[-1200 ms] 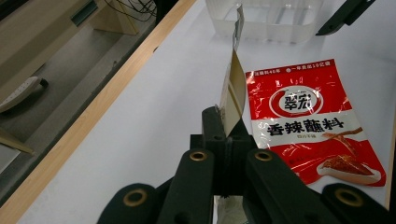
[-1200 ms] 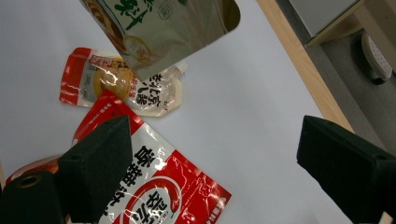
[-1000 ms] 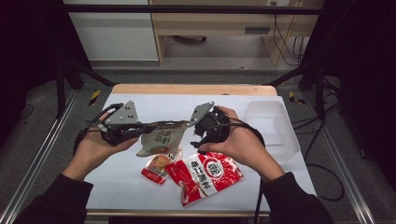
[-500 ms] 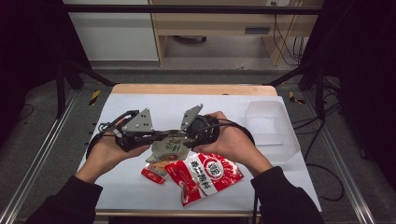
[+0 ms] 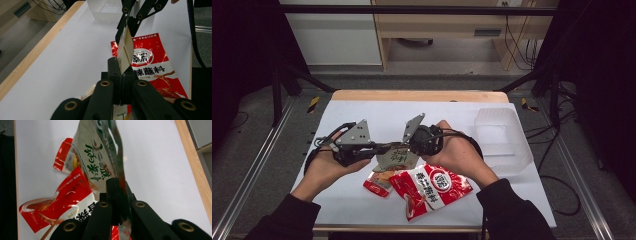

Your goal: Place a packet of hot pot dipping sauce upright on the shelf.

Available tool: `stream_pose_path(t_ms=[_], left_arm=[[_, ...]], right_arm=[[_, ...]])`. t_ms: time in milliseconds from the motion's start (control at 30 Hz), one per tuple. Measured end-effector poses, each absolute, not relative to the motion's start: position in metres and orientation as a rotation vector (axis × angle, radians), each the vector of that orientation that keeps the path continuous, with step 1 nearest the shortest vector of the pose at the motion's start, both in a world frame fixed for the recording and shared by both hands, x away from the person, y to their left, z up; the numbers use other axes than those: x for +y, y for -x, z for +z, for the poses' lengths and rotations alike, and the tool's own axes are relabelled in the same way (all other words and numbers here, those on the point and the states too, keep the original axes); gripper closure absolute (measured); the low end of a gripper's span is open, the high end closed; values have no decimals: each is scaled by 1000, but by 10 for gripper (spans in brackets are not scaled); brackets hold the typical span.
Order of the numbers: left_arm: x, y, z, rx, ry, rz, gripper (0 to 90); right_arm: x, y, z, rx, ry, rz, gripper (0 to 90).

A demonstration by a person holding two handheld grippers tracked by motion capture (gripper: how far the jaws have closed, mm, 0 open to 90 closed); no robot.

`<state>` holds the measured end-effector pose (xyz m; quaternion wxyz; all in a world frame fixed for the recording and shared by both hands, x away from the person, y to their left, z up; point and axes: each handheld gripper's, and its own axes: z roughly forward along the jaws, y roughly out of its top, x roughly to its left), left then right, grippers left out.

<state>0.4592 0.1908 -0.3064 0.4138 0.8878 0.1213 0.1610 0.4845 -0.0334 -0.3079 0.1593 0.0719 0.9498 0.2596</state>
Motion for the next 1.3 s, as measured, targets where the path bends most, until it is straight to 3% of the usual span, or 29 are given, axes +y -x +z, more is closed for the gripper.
stream_pose_path(t_ms=[100, 200, 367, 667, 933, 1300], left_arm=[[196, -459, -311, 331, -2203, 405, 767], [203, -458, -316, 371, -2173, 434, 575], [218, -457, -329, 456, -2166, 482, 385], [252, -452, -362, 651, -2095, 505, 175], [285, -442, -399, 774, -2041, 519, 109], [319, -439, -432, 924, -1967, 600, 82]], right_arm=[[-34, -486, -304, 2704, -194, 695, 900], [-40, -489, -299, 2691, -214, 667, 900], [-56, -494, -289, 2666, -260, 659, 900], [-91, -497, -271, 2610, -325, 661, 900], [-119, -498, -261, 2571, -388, 658, 900], [-157, -495, -246, 2518, -460, 693, 900]])
